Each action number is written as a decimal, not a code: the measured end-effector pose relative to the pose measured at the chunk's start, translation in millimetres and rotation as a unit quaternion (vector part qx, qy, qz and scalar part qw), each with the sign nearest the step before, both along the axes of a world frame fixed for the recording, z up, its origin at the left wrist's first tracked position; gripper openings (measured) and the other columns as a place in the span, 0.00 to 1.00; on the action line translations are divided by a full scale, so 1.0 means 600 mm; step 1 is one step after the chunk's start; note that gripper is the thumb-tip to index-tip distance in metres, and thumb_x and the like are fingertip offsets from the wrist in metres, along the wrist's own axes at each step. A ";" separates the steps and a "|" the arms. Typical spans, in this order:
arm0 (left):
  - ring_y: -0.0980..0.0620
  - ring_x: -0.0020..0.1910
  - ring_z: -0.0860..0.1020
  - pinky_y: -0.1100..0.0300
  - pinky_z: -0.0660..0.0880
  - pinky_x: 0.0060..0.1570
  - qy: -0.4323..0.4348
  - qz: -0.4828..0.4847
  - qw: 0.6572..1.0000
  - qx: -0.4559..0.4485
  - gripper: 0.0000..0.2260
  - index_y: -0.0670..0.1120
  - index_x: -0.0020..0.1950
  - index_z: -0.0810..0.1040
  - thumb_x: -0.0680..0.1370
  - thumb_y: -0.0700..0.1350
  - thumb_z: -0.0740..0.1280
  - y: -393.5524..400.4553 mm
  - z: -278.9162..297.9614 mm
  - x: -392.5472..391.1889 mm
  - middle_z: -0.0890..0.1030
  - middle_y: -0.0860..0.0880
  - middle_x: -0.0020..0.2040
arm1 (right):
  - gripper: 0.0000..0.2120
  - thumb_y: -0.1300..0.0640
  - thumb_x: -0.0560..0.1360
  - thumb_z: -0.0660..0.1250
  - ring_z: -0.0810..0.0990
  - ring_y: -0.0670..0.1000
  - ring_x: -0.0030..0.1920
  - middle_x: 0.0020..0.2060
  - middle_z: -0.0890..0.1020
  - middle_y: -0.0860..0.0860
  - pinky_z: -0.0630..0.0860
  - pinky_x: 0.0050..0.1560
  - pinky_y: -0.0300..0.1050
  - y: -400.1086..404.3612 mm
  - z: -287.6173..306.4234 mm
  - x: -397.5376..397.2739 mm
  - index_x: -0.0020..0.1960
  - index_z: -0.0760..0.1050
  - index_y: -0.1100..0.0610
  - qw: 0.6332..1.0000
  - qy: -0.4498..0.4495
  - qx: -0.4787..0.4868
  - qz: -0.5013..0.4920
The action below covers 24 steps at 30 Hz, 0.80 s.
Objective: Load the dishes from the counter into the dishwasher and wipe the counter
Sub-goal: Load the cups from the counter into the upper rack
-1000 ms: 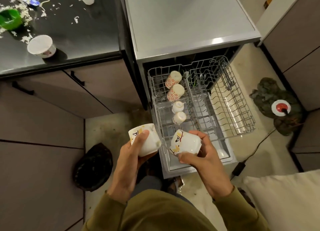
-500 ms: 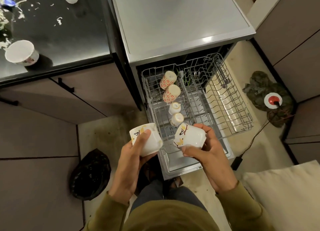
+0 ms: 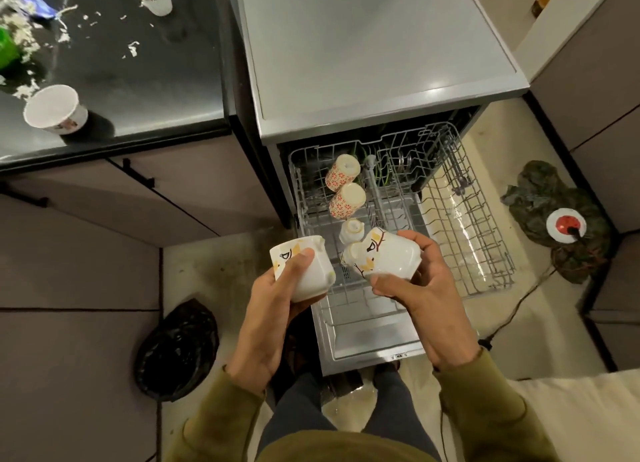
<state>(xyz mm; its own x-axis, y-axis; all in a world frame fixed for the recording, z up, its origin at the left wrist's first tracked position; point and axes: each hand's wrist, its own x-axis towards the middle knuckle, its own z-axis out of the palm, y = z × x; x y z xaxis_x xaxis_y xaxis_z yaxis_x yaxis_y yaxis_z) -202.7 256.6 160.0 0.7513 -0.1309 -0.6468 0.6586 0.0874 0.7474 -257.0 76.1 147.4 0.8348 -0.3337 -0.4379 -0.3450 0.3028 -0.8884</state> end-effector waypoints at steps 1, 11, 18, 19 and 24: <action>0.46 0.56 0.83 0.48 0.80 0.58 -0.001 0.003 1.000 0.004 0.29 0.44 0.63 0.79 0.68 0.60 0.75 -0.013 -0.001 -0.003 0.85 0.46 0.54 | 0.34 0.61 0.58 0.77 0.81 0.51 0.53 0.57 0.79 0.53 0.82 0.51 0.50 -0.013 -0.002 0.004 0.62 0.71 0.48 1.000 0.000 0.001 0.006; 0.46 0.56 0.83 0.54 0.81 0.51 0.025 0.095 0.995 -0.006 0.28 0.45 0.63 0.79 0.67 0.58 0.71 -0.152 -0.044 -0.058 0.85 0.44 0.55 | 0.31 0.72 0.67 0.74 0.81 0.47 0.50 0.56 0.78 0.49 0.82 0.48 0.43 -0.170 -0.031 0.010 0.62 0.69 0.49 0.997 0.028 -0.028 0.061; 0.44 0.58 0.82 0.49 0.81 0.53 0.086 0.113 0.990 -0.003 0.30 0.46 0.62 0.80 0.64 0.59 0.77 -0.185 -0.130 -0.057 0.84 0.44 0.56 | 0.32 0.67 0.66 0.76 0.79 0.50 0.56 0.58 0.78 0.49 0.82 0.54 0.49 -0.209 -0.109 0.026 0.63 0.70 0.45 0.993 0.081 -0.059 0.063; 0.44 0.58 0.82 0.49 0.81 0.54 0.094 0.107 0.990 0.000 0.32 0.46 0.63 0.79 0.64 0.60 0.78 -0.186 -0.149 -0.051 0.84 0.44 0.57 | 0.32 0.67 0.66 0.77 0.79 0.50 0.56 0.58 0.77 0.49 0.82 0.52 0.47 -0.210 -0.125 0.033 0.63 0.69 0.45 0.992 0.086 -0.065 0.066; 0.44 0.57 0.82 0.50 0.81 0.54 0.116 0.100 0.988 -0.002 0.35 0.45 0.65 0.78 0.62 0.60 0.75 -0.188 -0.244 -0.015 0.83 0.44 0.58 | 0.32 0.67 0.67 0.76 0.79 0.49 0.52 0.56 0.74 0.47 0.80 0.40 0.36 -0.221 -0.215 0.091 0.61 0.67 0.44 0.986 0.101 -0.104 0.078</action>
